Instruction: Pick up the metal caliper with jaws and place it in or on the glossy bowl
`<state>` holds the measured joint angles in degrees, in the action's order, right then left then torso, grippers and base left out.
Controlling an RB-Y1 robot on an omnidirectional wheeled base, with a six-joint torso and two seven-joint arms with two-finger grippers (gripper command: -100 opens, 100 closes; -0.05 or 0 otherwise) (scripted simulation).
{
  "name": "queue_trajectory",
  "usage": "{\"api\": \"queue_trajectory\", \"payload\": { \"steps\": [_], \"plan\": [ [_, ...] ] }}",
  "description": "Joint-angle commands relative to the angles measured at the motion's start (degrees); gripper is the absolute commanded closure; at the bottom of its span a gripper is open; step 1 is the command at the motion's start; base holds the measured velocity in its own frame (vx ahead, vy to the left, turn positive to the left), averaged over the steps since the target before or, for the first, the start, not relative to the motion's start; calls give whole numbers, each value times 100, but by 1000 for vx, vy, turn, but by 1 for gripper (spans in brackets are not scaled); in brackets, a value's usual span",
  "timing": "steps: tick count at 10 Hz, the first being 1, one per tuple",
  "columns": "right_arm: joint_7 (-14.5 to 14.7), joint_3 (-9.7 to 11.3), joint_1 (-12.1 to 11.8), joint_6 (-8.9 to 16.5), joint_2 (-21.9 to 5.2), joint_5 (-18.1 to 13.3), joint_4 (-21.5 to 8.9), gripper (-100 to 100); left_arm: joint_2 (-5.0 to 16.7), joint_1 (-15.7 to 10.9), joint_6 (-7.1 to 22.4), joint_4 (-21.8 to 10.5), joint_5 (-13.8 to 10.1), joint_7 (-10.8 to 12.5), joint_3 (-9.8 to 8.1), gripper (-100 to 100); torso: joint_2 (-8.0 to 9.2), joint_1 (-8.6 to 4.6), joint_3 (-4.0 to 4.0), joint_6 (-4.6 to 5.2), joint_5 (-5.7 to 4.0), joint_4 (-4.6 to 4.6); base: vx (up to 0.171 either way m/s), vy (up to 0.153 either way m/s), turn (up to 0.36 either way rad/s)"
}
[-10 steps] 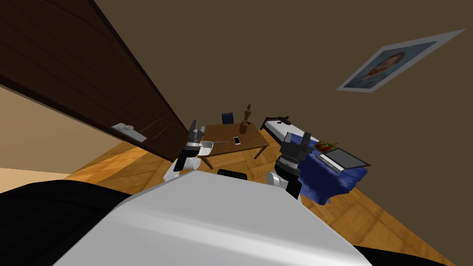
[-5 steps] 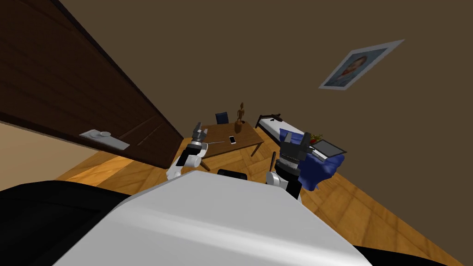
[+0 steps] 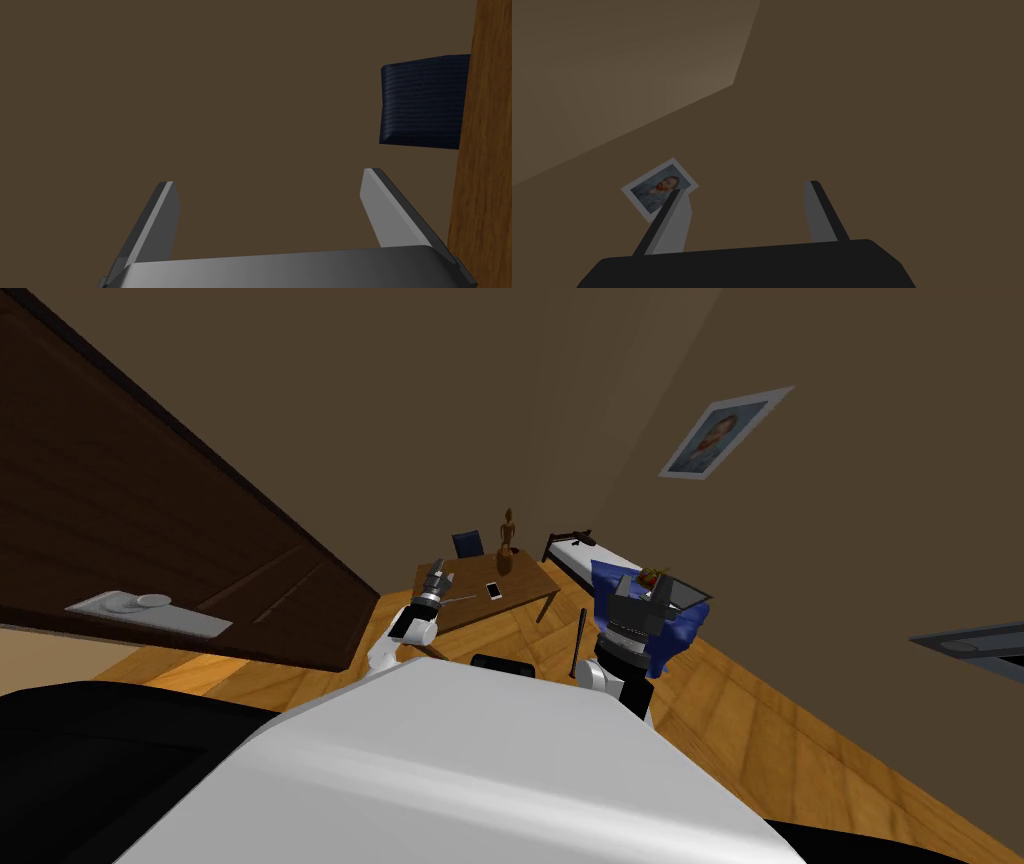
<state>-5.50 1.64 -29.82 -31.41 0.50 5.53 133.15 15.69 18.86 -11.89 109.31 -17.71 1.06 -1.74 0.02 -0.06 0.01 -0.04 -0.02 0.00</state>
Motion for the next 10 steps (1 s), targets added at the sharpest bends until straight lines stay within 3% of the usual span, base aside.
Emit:
{"api": "queue_trajectory", "payload": {
  "steps": [1, 2, 7, 8, 10],
  "plan": [
    [0, 0, 0, 0, 0, 0, 0, 0, 70, -93, 286, -173, -154, 22, 18, -100, 0, 0, 0, 0, 0, 0, -1, -17, -154],
    [0, 0, 0, 0, 0, 0, 0, 0, 70, -93, 295, -173, -154, 22, 18, -100, 0, 0, 0, 3, 0, 0, 0, -12, -134],
    [0, 0, 0, 0, 0, 0, 0, 0, 310, -404, 962, -834, -573, 135, 32, -100, -1, 3, -1, -1, 0, 0, 2, -10, -157],
    [0, 0, 0, 0, 0, 0, 0, 0, 310, -404, 977, -834, -573, 135, 32, -100, -2, 3, -1, 2, 1, 0, 4, -3, -110],
    [0, 0, 0, 0, 0, 0, 0, 0, 472, -592, 1385, -1229, -844, 226, 17, -100, -2, 4, -1, 2, 1, 0, 7, -5, -209]
  ]
}}
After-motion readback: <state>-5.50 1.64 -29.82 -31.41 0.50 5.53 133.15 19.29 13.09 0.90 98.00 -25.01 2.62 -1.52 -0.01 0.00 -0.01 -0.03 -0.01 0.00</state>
